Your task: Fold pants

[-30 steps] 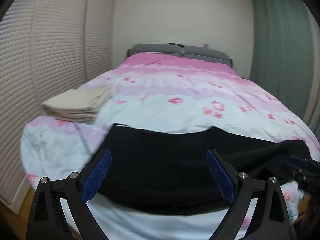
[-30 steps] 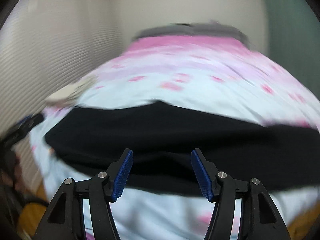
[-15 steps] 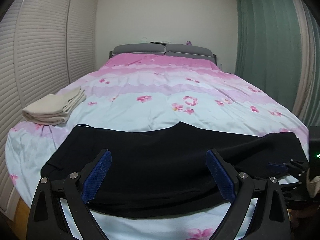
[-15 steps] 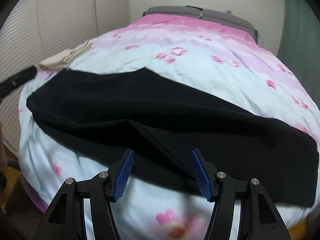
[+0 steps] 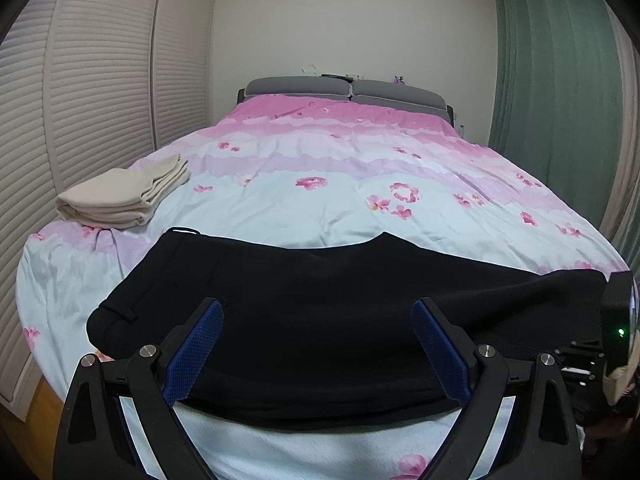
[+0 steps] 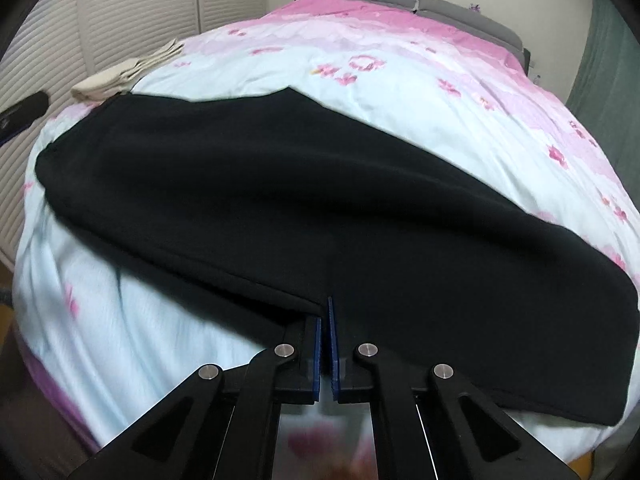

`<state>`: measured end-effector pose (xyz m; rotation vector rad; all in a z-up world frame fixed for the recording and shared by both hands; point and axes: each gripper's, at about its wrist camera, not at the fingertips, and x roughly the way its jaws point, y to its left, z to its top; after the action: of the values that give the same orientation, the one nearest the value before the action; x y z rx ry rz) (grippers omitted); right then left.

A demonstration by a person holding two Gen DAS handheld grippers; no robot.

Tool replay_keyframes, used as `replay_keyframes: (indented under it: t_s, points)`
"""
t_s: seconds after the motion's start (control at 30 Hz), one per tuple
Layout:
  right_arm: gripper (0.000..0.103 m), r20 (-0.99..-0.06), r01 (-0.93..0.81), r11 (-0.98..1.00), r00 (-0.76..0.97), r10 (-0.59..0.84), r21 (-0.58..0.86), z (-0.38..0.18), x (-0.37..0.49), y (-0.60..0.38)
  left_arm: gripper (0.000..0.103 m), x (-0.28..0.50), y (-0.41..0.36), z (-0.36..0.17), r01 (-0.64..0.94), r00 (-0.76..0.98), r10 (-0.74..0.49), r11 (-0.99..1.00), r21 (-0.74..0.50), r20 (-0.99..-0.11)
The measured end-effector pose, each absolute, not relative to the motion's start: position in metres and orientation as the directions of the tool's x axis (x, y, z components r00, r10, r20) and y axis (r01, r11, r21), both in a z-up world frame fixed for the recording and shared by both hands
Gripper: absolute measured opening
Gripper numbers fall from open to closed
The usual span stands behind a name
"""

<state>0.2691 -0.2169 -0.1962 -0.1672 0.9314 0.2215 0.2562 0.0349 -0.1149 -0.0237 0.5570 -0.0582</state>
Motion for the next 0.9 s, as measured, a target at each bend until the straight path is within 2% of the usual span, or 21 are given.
replay_keyframes:
  t_s: [0.17, 0.27, 0.33, 0.37, 0.4, 0.43, 0.5, 0.63, 0.9]
  points:
    - [0.004, -0.825, -0.284, 0.954, 0.560, 0.079, -0.101, -0.206, 0.262, -0.213, 0.097, 0.258, 0.032, -0.126, 0.056, 0.831, -0.065, 0.998, -0.033, -0.553]
    - [0.008, -0.824, -0.277, 0.955, 0.561, 0.071, -0.106, -0.203, 0.263, -0.212, 0.097, 0.258, 0.030, -0.129, 0.058, 0.823, -0.072, 0.997, -0.042, -0.564]
    - [0.021, -0.814, -0.250, 0.964, 0.577, 0.071, -0.093, -0.195, 0.260, -0.218, 0.097, 0.257, 0.028, -0.128, 0.062, 0.826, -0.073, 0.997, -0.039, -0.560]
    - [0.031, -0.803, -0.237, 0.968, 0.591, 0.081, -0.077, -0.189, 0.258, -0.223, 0.097, 0.256, 0.027, -0.126, 0.066, 0.827, -0.074, 0.997, -0.035, -0.557]
    - [0.037, -0.788, -0.221, 0.973, 0.609, 0.091, -0.058, -0.183, 0.255, -0.229, 0.097, 0.257, 0.026, -0.125, 0.069, 0.828, -0.075, 0.997, -0.033, -0.555]
    - [0.039, -0.771, -0.201, 0.979, 0.629, 0.100, -0.037, -0.176, 0.251, -0.235, 0.097, 0.257, 0.024, -0.123, 0.074, 0.830, -0.081, 0.997, -0.035, -0.552]
    - [0.046, -0.732, -0.141, 0.990, 0.675, 0.098, 0.003, -0.160, 0.239, -0.255, 0.097, 0.258, 0.021, -0.120, 0.080, 0.833, -0.089, 0.996, -0.041, -0.547]
    - [0.051, -0.678, -0.006, 0.997, 0.732, 0.057, 0.078, -0.142, 0.217, -0.302, 0.097, 0.264, -0.002, -0.115, 0.127, 0.832, -0.134, 0.991, -0.050, -0.539]
    - [0.055, -0.664, 0.383, 0.918, 0.714, -0.223, 0.102, -0.136, 0.181, -0.424, 0.097, 0.272, -0.096, -0.104, 0.298, 0.816, -0.274, 0.954, -0.034, -0.509]
